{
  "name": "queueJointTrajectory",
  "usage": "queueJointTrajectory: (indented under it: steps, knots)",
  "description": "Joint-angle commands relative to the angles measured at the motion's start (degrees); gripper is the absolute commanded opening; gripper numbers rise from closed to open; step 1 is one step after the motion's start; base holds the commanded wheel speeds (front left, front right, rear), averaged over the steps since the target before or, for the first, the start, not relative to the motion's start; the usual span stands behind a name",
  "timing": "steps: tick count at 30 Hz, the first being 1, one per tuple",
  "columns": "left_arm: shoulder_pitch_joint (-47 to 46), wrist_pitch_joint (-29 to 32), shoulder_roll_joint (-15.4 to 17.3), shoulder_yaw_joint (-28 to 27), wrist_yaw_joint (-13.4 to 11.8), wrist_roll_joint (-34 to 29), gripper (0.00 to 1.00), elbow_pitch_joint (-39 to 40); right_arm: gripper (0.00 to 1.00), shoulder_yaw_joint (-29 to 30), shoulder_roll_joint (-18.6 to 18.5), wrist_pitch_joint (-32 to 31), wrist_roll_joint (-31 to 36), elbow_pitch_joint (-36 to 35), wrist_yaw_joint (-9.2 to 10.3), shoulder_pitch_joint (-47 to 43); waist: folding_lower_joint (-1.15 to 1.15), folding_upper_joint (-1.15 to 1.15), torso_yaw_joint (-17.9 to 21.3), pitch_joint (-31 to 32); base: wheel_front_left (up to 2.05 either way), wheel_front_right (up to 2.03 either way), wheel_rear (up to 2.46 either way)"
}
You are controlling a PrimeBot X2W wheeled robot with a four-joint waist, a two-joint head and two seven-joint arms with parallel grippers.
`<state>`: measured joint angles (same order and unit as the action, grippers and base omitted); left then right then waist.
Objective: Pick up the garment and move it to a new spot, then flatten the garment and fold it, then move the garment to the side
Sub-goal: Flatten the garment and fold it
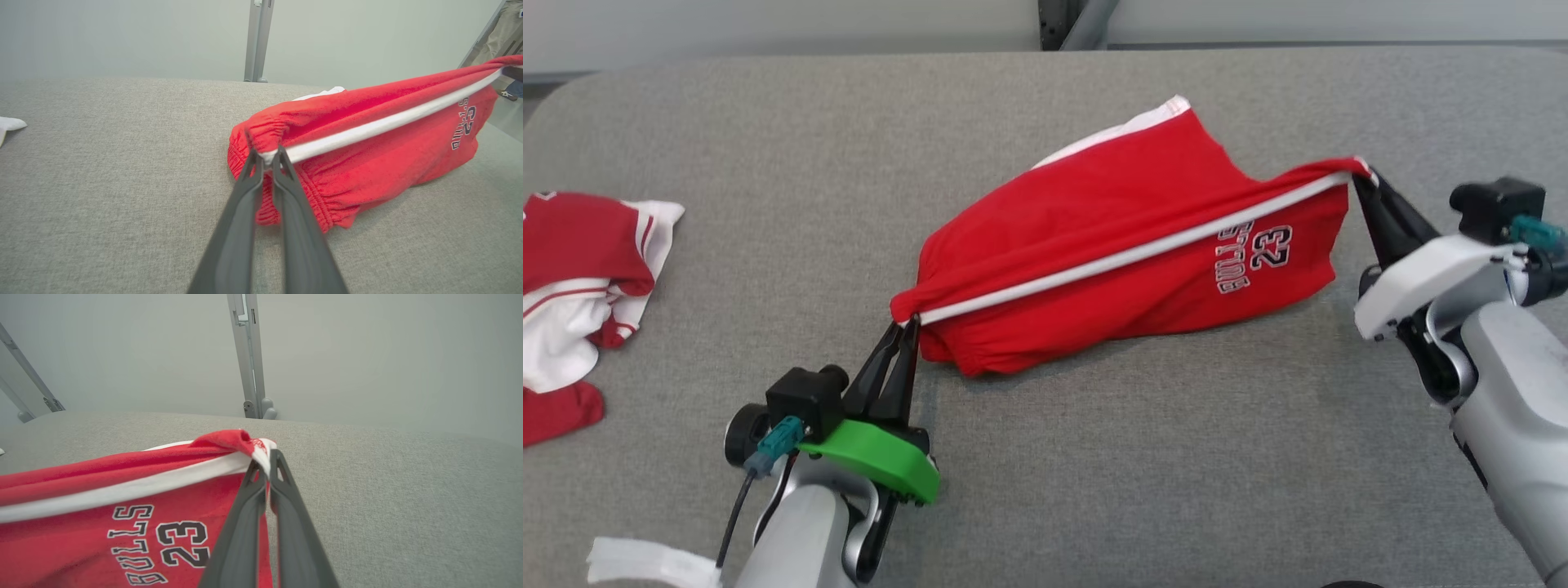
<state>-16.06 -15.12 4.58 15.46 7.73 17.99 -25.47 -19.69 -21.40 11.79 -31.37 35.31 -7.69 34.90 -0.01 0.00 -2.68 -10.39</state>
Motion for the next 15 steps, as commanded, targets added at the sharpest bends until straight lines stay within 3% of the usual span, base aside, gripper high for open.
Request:
queueJointTrajectory:
  steps: [1, 2, 15]
  knots:
    - [-2.2, 0.0, 0.0, -0.5, -0.5, -0.7, 0.0, -0.5, 0.0, 0.3, -0.3, -0.3, 0.6, 2.0, 0.31, 2.9, 0.01, 0.0, -5.3, -7.3, 0.0, 0.0, 0.0]
    - [-5.0, 0.0, -1.0, -0.4, -0.4, -1.4, 0.0, -0.8, 0.0, -0.2, 0.0, -1.0, 2.0, 5.4, 0.31, 8.1, 0.01, 0.0, -6.4, -10.0, 0.0, 0.0, 0.0]
    - [-13.8, 0.0, -1.4, 1.9, -1.6, 2.6, 0.0, 1.3, 0.0, -1.9, -1.1, -1.7, 7.8, 17.8, 0.32, 26.7, 0.01, 0.0, -10.7, -19.3, 0.0, 0.0, 0.0]
